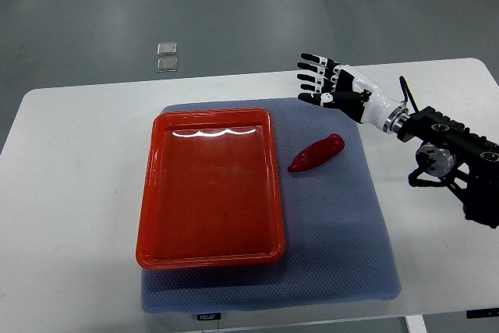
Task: Place red pepper on red tray
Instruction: 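Reach the right hand down over the red pepper and close fingers, then lift the red pepper with the right hand off the mat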
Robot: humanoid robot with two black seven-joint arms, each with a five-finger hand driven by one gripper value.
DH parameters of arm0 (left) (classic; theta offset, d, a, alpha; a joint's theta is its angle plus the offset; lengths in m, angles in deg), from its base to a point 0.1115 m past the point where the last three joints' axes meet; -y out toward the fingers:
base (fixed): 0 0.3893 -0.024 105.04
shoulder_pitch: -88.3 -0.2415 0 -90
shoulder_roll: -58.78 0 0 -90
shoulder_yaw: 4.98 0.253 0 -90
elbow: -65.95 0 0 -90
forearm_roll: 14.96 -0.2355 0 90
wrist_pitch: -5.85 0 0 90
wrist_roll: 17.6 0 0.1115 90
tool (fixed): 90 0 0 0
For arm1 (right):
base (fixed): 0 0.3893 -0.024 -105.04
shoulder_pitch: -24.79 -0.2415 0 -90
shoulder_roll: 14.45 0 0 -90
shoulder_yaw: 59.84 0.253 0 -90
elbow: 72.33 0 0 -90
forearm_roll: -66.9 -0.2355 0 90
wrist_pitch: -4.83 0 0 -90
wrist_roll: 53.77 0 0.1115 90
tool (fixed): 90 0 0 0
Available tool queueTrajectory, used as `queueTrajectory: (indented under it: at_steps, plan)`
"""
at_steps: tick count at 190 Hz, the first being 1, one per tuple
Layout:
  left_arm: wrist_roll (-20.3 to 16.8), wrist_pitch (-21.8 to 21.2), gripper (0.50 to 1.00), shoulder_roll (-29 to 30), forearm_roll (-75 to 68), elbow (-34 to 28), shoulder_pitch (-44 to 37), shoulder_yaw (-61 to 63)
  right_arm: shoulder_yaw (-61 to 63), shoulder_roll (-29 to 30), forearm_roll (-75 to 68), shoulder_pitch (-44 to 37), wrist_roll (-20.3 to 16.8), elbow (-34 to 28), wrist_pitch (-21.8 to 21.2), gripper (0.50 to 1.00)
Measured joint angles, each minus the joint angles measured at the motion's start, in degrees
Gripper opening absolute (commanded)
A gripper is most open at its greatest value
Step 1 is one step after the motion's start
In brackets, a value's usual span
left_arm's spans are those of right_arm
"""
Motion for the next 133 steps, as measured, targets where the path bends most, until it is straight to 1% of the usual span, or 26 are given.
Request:
queueTrajectory:
  at_steps: [25,36,51,70,98,111,133]
  plan:
    - [0.0,0.1,1.0,0.0,0.0,0.1,0.0,0.1,-9.6,-5.8,16.5,-5.8,0.0,-6.0,-1.3,0.919]
    - [0.0,0.1,1.0,0.0,0.0,0.2,0.0,0.2,-14.3,-7.0,21.9,-8.3,0.1,-7.7,-1.1,0.919]
    - [0.0,0.1,1.0,0.0,0.0,0.3,0.0,0.2,-19.9,-7.4,26.2,-11.0,0.3,-8.5,-0.1,0.917]
    - [0.0,0.1,1.0,0.0,0.0,0.3,0.0,0.2,-25.8,-7.1,29.0,-13.3,0.5,-8.7,3.7,0.915]
    - [0.0,0.1,1.0,0.0,0.0,0.3,-0.1,0.2,-30.2,-6.4,32.0,-14.4,0.8,-8.5,11.2,0.913]
    - [0.0,0.1,1.0,0.0,0.0,0.3,-0.2,0.2,-31.0,-6.2,33.1,-14.4,1.1,-8.4,13.4,0.905]
    - [0.0,0.1,1.0,0.0,0.0,0.3,-0.2,0.2,-32.5,-6.1,34.7,-14.1,1.9,-8.2,15.6,0.893]
